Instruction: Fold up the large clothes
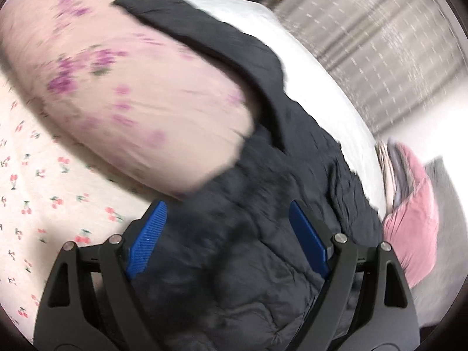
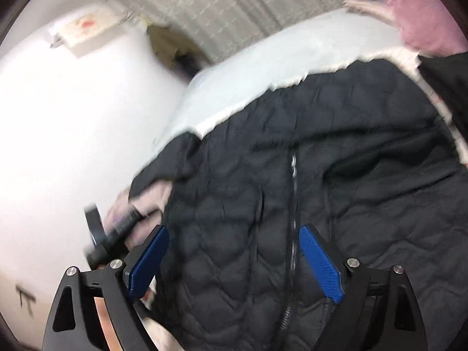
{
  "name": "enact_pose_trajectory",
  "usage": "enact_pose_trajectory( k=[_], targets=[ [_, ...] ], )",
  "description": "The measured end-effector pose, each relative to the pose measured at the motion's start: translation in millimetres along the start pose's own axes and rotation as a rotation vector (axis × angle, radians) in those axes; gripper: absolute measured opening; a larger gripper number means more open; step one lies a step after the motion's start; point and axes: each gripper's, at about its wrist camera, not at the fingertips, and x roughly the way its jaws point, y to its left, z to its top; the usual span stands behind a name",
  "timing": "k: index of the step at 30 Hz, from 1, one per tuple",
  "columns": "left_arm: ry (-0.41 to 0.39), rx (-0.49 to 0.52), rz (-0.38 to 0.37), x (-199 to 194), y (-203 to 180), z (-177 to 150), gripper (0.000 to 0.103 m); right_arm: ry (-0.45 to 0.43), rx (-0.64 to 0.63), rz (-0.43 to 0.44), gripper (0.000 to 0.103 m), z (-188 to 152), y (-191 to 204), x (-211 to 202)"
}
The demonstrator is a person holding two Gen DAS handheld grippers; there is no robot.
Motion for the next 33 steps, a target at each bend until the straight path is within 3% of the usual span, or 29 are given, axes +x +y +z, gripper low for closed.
enact_pose_trajectory(
  k=[1,3,5,8,12,14,19,20,21,22,24,27,33],
  targets=[
    [0.001,-0.022,0.004,-0.5,8.8,10.0,0.086,0.070,0.046,-0.058,0.092,-8.3,-17.9,17.3],
    [-0.015,-0.075,0.039,-2.7,27.3,37.1,0.086,0.117,0.119,-0.118,0.092,-12.6,-40.5,31.1],
    [-0.046,-0.110,0.064,-4.2,38.5,65.7,0.086,0.097,0.145,-0.108,0.092,-8.9,-49.9,27.3],
    [-0.104,-0.140,0.163,0.9,53.6,124.1,0.086,0.043,0.186,-0.059,0.092,0.1,-55.4,9.9],
    [-0.080,-0.175,0.163,32.8,57.9,175.3,0.086,0.014,0.162,-0.072,0.092,3.0,-52.3,-1.9],
    [-0.075,-0.186,0.200,54.3,57.0,192.0,0.086,0.023,0.173,-0.062,0.092,2.6,-53.3,0.1],
    [-0.166,-0.144,0.275,81.6,44.3,205.5,0.085,0.067,0.214,-0.021,0.092,-0.6,-58.0,14.7],
    [-0.176,-0.119,0.318,86.7,39.5,204.5,0.080,0.072,0.217,-0.014,0.092,-2.3,-58.8,14.7],
    [-0.195,-0.077,0.374,91.1,34.4,204.6,0.050,0.075,0.218,-0.007,0.092,-2.8,-58.8,16.2],
    [-0.201,-0.056,0.399,94.3,30.6,203.2,0.007,0.076,0.217,-0.003,0.092,-3.2,-59.0,18.2],
    [-0.217,-0.090,0.380,93.9,28.7,201.6,0.005,0.072,0.218,0.003,0.092,-3.1,-57.9,18.8],
    [-0.281,-0.119,0.249,71.0,19.5,197.5,0.004,0.062,0.237,0.013,0.092,-2.1,-60.6,17.3],
    [-0.412,0.040,0.025,11.6,-57.8,173.7,0.004,0.011,0.312,0.011,0.092,2.3,-81.2,1.6]
  ],
)
